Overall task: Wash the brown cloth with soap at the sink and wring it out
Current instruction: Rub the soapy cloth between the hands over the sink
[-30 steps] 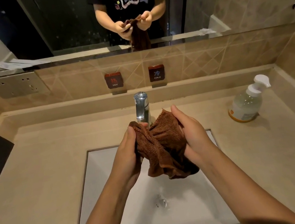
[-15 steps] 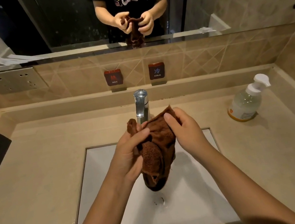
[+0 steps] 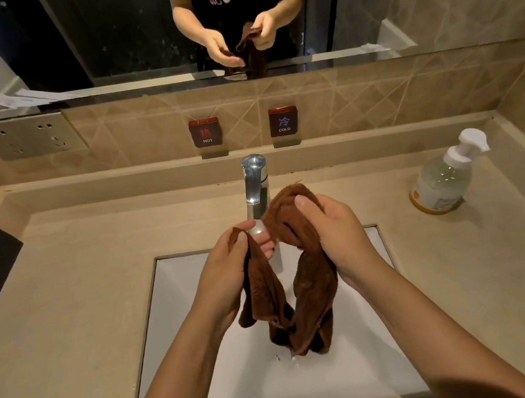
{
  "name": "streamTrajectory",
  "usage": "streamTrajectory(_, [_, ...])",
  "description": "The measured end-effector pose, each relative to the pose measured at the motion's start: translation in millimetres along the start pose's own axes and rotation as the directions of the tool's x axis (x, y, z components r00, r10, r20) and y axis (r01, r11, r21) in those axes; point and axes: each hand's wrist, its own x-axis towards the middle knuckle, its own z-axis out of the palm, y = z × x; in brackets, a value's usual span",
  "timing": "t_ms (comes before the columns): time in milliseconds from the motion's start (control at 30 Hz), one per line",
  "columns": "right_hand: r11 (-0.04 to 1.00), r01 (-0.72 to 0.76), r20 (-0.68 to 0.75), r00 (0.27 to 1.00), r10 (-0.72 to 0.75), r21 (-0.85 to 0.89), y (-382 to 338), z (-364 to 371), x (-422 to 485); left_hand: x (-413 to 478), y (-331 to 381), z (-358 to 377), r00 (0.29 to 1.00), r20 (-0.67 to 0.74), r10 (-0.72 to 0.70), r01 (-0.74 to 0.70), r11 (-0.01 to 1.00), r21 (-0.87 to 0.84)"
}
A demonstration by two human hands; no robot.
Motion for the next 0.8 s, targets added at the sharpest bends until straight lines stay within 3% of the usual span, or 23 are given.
streamTrajectory(67, [0.996,0.005,-0.091,0.996,-0.013,-0.092,2,-1,0,1,1,-3,0.991,-0.032,0.134,-0.115,0.932,0.344])
streamTrajectory(167, [0.993,0.013,-0.156,0.987,-0.031,-0.116,6,-3,-3,6,2,-11,0.91,-0.036,0.414,-0.238,0.591,0.771])
streamTrajectory(233, [0.99,0.039,-0.196,0.978,-0.065,-0.134,5,-5,-5,9,4,-16,0.853,-0.01,0.522,-0.243,0.413,0.878])
streamTrajectory(267, [0.986,0.061,-0.221,0.971,-0.096,-0.156,3,-6,-5,10,7,-18,0.846,-0.008,0.534,-0.235,0.386,0.892])
streamTrajectory(300, [0.98,0.083,-0.238,0.963,-0.126,-0.18,2,-8,-5,9,11,-18,0.852,-0.028,0.523,-0.236,0.432,0.871])
streamTrajectory(367, [0.967,0.109,-0.222,0.962,-0.161,-0.229,-1,-7,-6,9,18,-13,0.903,-0.157,0.401,-0.193,0.703,0.685])
streamTrajectory(400, [0.959,0.117,-0.198,0.965,-0.171,-0.26,-2,-3,-7,10,21,-8,0.933,-0.231,0.277,-0.137,0.865,0.482])
streamTrajectory(433, [0.945,0.126,-0.177,0.967,-0.185,-0.302,0,2,-9,10,23,-2,0.956,-0.26,0.138,-0.079,0.971,0.226])
streamTrajectory(467, [0.926,0.14,-0.16,0.965,-0.207,-0.351,2,9,-11,11,22,3,0.97,-0.244,0.019,-0.016,1.0,0.014])
streamTrajectory(533, [0.877,0.195,-0.121,0.954,-0.273,-0.439,4,23,-18,10,19,12,0.989,-0.116,-0.093,0.064,0.969,-0.237])
streamTrajectory(667, [0.814,0.312,-0.023,0.929,-0.37,-0.491,2,38,-30,0,12,17,0.965,0.152,-0.212,0.26,0.822,-0.506])
streamTrajectory(733, [0.802,0.317,0.012,0.932,-0.362,-0.507,5,39,-33,-3,7,17,0.955,0.191,-0.226,0.295,0.777,-0.556])
streamTrajectory(800, [0.807,0.292,-0.007,0.939,-0.345,-0.513,8,38,-33,-8,3,18,0.966,0.152,-0.21,0.259,0.796,-0.547])
